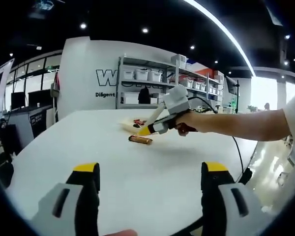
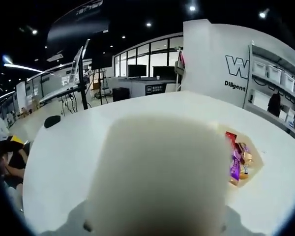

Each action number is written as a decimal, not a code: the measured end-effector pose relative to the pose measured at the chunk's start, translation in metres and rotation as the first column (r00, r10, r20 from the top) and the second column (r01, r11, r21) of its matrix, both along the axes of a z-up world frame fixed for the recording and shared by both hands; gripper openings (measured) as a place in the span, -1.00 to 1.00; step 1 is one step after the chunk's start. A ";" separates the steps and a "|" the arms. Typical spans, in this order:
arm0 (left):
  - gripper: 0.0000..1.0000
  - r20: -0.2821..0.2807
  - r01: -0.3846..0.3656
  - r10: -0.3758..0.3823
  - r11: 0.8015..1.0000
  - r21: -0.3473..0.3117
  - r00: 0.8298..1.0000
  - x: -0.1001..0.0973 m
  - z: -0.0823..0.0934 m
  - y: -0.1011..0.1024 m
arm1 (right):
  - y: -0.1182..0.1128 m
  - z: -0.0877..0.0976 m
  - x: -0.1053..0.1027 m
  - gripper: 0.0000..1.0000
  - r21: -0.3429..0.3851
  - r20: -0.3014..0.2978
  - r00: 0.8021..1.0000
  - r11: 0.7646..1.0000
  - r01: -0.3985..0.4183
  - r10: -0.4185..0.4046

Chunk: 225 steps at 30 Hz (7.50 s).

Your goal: Place the target food into the container with the food tongs after gripping and lifting it, then release it inside without dropping or visibly crushing the food.

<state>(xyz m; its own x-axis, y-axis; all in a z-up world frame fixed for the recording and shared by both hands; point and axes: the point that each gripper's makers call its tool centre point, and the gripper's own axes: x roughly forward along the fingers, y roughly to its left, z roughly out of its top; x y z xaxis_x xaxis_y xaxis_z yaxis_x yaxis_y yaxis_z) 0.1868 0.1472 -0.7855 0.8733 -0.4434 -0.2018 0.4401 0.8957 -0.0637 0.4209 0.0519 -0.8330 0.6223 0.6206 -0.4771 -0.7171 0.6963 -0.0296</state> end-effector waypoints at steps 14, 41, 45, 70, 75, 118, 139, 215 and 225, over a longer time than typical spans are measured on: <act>0.65 -0.010 -0.007 0.007 1.000 0.014 1.000 -0.001 -0.002 0.002 | 0.004 -0.006 0.002 -0.56 -0.007 0.001 1.000 1.000 -0.020 0.020; 0.64 -0.020 -0.025 0.025 1.000 0.007 0.999 0.001 -0.006 0.010 | 0.000 -0.024 0.014 -0.69 -0.083 -0.013 1.000 0.997 0.006 -0.008; 0.64 -0.021 -0.027 0.028 0.999 0.017 0.999 0.001 -0.006 0.010 | -0.002 -0.024 0.014 -0.70 -0.076 -0.018 1.000 0.997 0.021 -0.023; 0.64 -0.022 0.019 -0.018 0.999 0.038 1.000 0.005 -0.002 -0.017 | -0.046 0.042 0.012 -0.69 0.031 0.036 0.995 0.996 0.089 -0.090; 0.64 -0.018 0.039 -0.038 0.999 0.033 0.999 0.008 0.000 -0.026 | -0.064 0.051 0.025 -0.69 0.047 0.046 0.985 0.985 0.164 -0.167; 0.62 -0.067 0.013 -0.008 0.997 0.075 0.998 0.026 -0.020 -0.003 | -0.058 0.000 0.076 -0.68 -0.049 0.019 0.969 0.968 0.247 -0.246; 0.61 -0.079 -0.014 0.020 0.997 0.080 0.997 0.032 -0.024 0.011 | -0.060 -0.011 0.109 -0.63 -0.068 0.010 0.965 0.962 0.263 -0.263; 0.62 -0.063 0.118 -0.114 0.991 0.063 0.991 0.014 -0.021 -0.051 | -0.113 0.033 -0.015 -0.56 0.012 0.100 0.982 0.988 0.157 -0.157; 0.62 -0.067 0.141 -0.136 0.988 0.068 0.988 0.013 -0.023 -0.060 | -0.126 0.030 -0.039 -0.56 0.031 0.091 0.983 0.987 0.160 -0.162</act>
